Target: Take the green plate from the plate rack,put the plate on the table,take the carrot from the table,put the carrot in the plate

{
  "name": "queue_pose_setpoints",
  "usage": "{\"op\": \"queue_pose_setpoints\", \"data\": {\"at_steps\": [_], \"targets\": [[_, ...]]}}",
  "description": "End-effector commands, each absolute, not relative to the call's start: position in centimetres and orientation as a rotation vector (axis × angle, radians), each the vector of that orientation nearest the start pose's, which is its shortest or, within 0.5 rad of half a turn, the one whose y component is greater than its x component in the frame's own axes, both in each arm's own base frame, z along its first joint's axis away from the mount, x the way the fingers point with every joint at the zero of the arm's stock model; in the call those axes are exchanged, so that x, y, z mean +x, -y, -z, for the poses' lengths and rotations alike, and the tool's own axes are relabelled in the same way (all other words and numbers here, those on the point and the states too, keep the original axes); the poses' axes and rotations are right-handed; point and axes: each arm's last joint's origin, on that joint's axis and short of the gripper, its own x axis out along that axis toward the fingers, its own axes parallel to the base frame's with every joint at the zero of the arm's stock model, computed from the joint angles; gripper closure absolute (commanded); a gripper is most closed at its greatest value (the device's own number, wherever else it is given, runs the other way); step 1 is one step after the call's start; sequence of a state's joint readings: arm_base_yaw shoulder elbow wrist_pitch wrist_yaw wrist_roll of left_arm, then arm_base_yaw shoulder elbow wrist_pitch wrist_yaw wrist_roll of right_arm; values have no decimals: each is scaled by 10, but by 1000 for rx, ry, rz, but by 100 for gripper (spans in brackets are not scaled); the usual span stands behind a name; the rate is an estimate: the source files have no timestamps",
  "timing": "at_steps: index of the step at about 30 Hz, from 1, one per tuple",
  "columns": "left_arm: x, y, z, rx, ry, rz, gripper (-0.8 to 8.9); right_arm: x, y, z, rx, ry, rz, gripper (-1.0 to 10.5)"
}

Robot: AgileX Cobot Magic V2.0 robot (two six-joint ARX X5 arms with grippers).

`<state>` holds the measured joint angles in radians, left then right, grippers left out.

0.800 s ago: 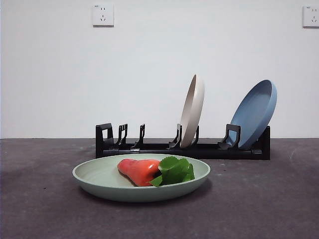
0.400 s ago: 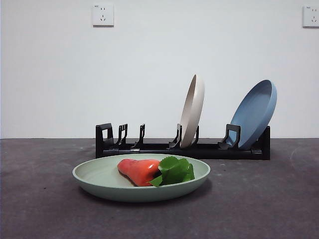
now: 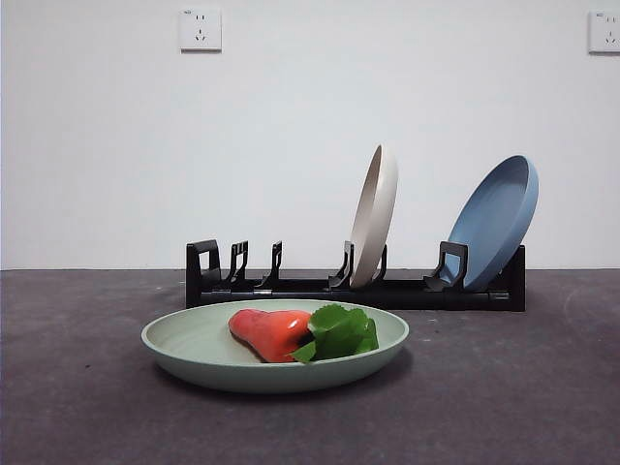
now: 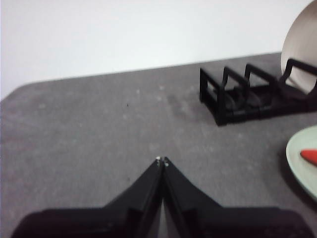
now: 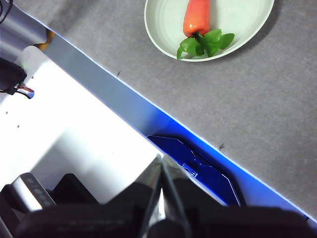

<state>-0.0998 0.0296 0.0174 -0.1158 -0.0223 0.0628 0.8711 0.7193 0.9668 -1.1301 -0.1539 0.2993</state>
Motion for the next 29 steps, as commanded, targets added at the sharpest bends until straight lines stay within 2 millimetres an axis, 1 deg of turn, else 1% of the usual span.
{"op": "queue_pose_setpoints", "data": {"at_steps": [1,27,29], "targets": [[97,9,-149,60,-159,79,815,64,-83,-322,-67,-983,-814,945],[97,9,-148,61,-176,79,815,64,-83,-322,-67,-983,-813,945],[97,9,-148,61,-176,79,815,65,-82,-323,-95,-958,-817,945]]}}
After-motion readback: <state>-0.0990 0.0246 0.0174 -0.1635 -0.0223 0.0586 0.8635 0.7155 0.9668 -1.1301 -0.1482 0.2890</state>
